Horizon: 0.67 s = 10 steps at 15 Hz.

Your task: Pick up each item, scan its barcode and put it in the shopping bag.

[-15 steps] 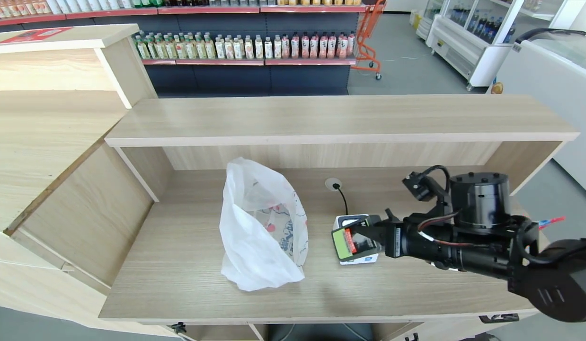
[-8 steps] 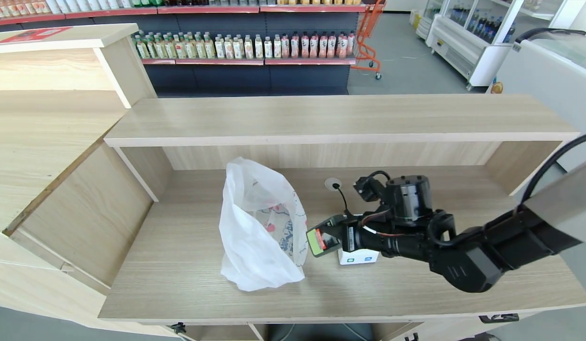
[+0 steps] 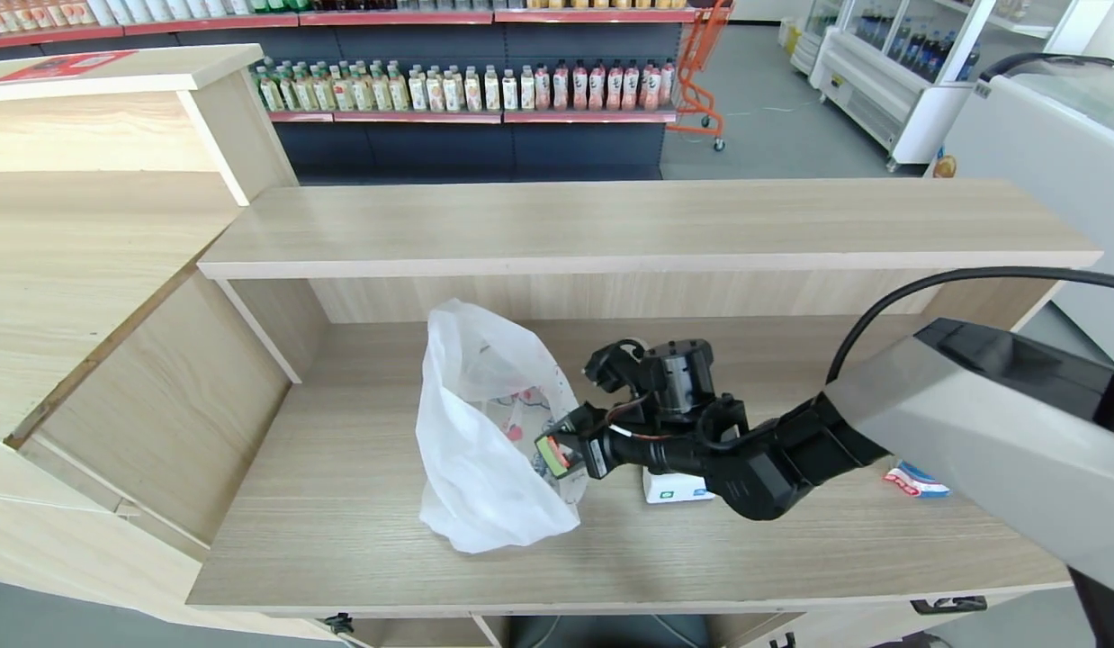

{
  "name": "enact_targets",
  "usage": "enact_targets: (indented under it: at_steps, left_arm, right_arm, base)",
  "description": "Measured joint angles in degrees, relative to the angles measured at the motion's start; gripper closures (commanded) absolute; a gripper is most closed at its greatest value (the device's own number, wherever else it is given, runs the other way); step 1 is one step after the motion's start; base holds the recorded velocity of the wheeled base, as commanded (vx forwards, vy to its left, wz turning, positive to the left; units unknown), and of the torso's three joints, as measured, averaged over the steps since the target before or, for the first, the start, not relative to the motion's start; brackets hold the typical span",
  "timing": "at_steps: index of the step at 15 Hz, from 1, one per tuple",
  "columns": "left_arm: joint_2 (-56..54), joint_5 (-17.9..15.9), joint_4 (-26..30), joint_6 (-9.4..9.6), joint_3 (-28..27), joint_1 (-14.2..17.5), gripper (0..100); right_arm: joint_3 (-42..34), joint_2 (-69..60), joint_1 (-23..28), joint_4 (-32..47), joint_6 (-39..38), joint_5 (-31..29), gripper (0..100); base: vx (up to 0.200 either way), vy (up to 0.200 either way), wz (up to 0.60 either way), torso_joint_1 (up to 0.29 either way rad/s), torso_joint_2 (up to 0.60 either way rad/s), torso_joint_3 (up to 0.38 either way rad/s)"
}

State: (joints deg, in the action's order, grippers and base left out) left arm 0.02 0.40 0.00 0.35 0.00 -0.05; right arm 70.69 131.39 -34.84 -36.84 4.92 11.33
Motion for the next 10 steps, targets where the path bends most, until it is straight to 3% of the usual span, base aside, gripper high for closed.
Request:
enact_targets:
  at_steps: [6, 10]
  left_arm:
    - [0.0, 0.0, 0.0, 0.00, 0.0, 0.0, 0]
    - [0.0, 0.0, 0.0, 0.00, 0.0, 0.0, 0]
  right_arm:
    - [7.1, 5.7, -0.5, 1.2, 3.3, 0.0, 100]
    - [8.9, 7.2, -0.2, 5.9, 11.7, 0.1, 100]
  base:
    - [0.000, 0.000, 0.00, 0.000, 0.00, 0.000]
    - [0.000, 0.000, 0.00, 0.000, 0.00, 0.000]
